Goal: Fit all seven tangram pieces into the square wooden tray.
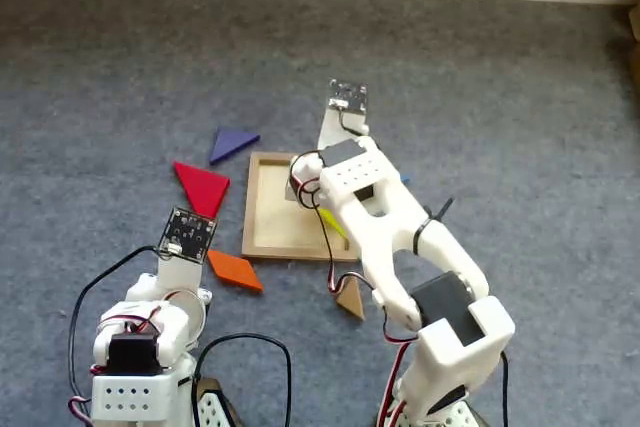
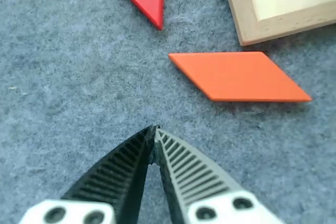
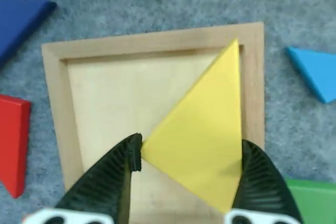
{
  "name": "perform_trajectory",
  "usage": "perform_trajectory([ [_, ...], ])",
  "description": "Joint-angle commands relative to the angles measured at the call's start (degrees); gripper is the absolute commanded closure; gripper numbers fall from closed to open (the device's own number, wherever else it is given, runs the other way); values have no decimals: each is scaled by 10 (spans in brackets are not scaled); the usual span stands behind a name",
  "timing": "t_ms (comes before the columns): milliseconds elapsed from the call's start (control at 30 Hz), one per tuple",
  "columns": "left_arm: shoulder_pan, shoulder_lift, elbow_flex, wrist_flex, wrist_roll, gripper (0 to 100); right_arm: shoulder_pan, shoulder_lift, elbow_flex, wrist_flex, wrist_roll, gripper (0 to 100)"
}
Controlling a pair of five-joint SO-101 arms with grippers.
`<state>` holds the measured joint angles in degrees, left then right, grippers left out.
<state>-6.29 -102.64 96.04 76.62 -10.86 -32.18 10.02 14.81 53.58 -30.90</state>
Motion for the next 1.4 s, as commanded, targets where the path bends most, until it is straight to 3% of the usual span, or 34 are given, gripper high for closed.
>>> perform_trajectory([
  [0, -5, -15, 11, 4, 4, 995, -6, -7, -31, 5, -6, 842],
  [133, -5, -15, 11, 4, 4, 995, -6, -7, -31, 5, -3, 836],
  [333, -5, -15, 11, 4, 4, 995, -7, -7, -31, 6, -3, 680],
  [600, -5, -15, 11, 4, 4, 995, -19, -7, -36, 56, -2, 682],
  [700, -5, -15, 11, 4, 4, 995, -29, -9, -52, 72, 25, 720],
  [900, -5, -15, 11, 4, 4, 995, -22, -9, -82, 73, 137, 940],
  [1167, -5, -15, 11, 4, 4, 995, 43, -7, -80, 72, 188, 951],
  [1367, -5, -15, 11, 4, 4, 995, 51, -5, -62, 71, 188, 951],
])
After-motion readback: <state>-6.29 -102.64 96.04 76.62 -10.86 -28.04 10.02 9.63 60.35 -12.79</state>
